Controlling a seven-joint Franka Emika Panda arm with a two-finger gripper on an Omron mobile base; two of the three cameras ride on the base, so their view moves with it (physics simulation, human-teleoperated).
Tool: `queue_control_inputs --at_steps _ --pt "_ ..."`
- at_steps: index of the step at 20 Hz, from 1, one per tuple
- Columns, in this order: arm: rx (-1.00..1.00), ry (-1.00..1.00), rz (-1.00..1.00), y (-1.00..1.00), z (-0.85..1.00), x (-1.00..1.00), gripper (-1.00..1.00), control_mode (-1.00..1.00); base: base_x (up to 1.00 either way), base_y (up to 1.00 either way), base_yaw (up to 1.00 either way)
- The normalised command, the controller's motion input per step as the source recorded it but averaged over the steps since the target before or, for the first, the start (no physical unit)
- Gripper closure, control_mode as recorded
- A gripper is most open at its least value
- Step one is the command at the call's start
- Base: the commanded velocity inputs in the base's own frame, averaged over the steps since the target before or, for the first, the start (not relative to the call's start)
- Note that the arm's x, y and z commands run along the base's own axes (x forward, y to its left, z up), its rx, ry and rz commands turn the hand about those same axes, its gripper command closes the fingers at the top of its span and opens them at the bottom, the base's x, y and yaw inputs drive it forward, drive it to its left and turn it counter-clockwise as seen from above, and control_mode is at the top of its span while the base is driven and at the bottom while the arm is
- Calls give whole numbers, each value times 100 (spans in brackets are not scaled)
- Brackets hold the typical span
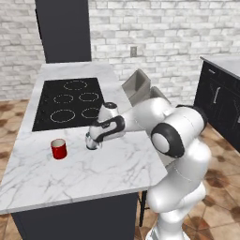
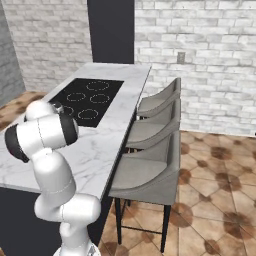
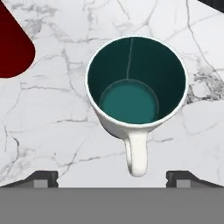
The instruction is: Clear the mugs and bowl far away from the sink.
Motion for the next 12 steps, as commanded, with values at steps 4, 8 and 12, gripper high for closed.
queue_control_inputs --at_steps 4,8,12 --pt "-1 0 0 2 61 -37 -100 -100 0 0 0" --pt "-2 -3 0 12 89 -54 -100 -100 0 0 0" --pt "-1 -30 38 32 61 -77 -100 -100 0 0 0"
